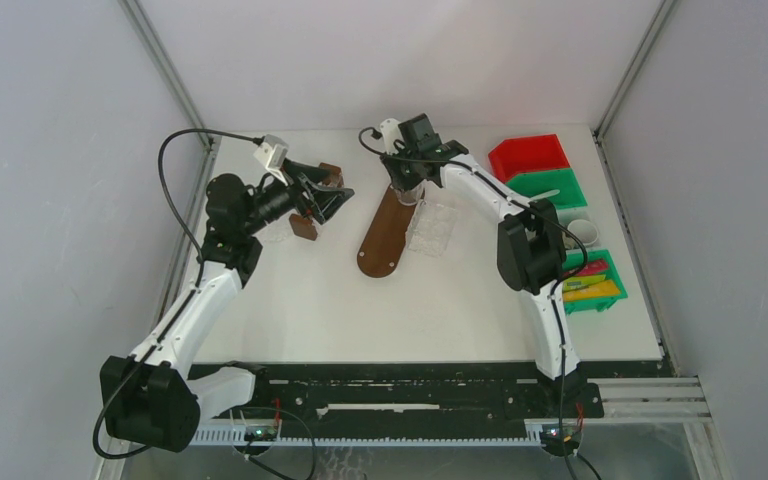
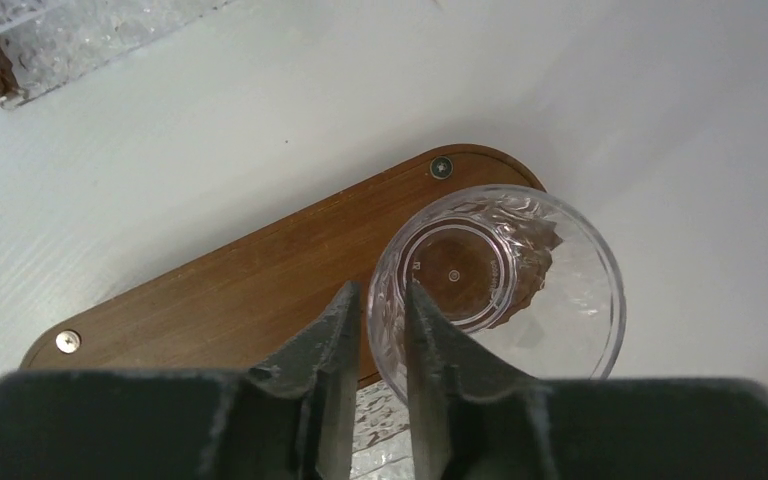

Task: Prepare toiletry sets of a toothbrush and toothpaste on the tray
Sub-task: Place the cup on the tray.

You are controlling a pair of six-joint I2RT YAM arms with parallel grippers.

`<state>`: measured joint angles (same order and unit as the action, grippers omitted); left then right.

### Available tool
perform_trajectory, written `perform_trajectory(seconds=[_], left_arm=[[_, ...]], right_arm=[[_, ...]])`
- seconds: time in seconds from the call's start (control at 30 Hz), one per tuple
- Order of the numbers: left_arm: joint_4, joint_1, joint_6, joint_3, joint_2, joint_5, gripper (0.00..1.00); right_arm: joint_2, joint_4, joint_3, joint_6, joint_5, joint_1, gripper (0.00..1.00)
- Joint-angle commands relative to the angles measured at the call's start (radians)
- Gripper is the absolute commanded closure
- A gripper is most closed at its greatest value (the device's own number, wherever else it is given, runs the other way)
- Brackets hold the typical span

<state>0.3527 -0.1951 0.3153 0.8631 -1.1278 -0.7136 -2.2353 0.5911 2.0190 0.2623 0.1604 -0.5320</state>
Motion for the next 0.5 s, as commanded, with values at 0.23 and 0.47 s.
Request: perform_trajectory(seconds=[0.23, 0.47], left_arm=[[0.057, 0.007, 0.017, -0.021, 0.018, -0.021, 0.11], [0.060, 0.007, 0.019, -0.021, 0.021, -0.026, 0.11]], right_arm=[[0.052, -0.044, 0.043, -0.014, 0.055, -0.016, 0.54], [0.059, -0.047, 0.043, -0.030, 0.063, -0.016, 0.55]])
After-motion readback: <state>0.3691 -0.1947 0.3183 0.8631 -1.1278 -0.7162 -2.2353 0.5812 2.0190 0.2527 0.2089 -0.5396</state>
